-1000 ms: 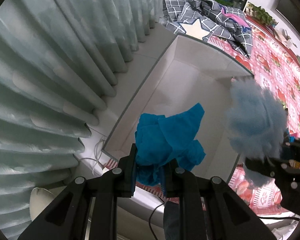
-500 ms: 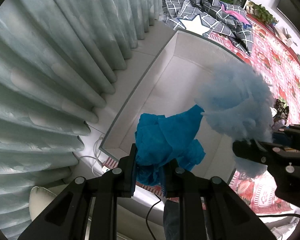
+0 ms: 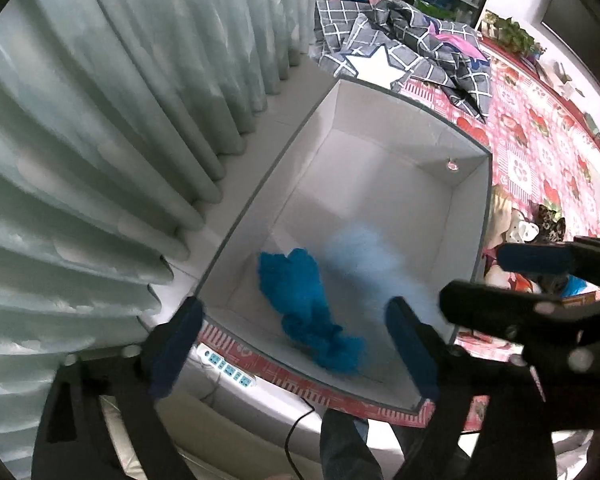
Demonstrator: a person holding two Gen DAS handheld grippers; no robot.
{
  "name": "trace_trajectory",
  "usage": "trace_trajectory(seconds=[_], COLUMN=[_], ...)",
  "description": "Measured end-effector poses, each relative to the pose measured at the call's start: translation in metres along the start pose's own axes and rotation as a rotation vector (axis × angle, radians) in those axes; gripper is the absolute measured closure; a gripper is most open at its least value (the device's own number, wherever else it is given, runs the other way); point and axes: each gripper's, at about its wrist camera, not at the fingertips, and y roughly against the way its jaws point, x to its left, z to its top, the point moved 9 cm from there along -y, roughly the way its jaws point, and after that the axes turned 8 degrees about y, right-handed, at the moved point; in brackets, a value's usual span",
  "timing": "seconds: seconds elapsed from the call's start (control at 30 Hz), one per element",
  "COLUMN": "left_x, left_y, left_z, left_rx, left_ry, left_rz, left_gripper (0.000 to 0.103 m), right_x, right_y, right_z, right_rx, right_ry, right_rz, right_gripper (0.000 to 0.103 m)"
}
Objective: Organize soft objects
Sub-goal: 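Open both grippers to drop the blue cloth and plush into the box, then move both grippers back toward the leopard scrunchie and pink sponge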
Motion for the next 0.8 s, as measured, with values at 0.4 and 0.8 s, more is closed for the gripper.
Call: trace_trajectory(seconds=[0.4,0.8], left_x=[-0.040,-0.180], left_y=[0.036,0.061], left_z=[0.015,0.004], left_rx=[-0.036,-0.002], left_ry=[-0.027,-0.277], left_rz=[-0.145,-0.324], left_gripper=[0.000,0.000], right_x=[-0.045,-0.146], right_y=[0.054,0.155], right_z=[-0.016,-0.083], right_rx=[-0.046,-0.186], right_ry=[-0.146,-0.509], right_rz=[-0.040,0.032], right_gripper=[0.001,0.001])
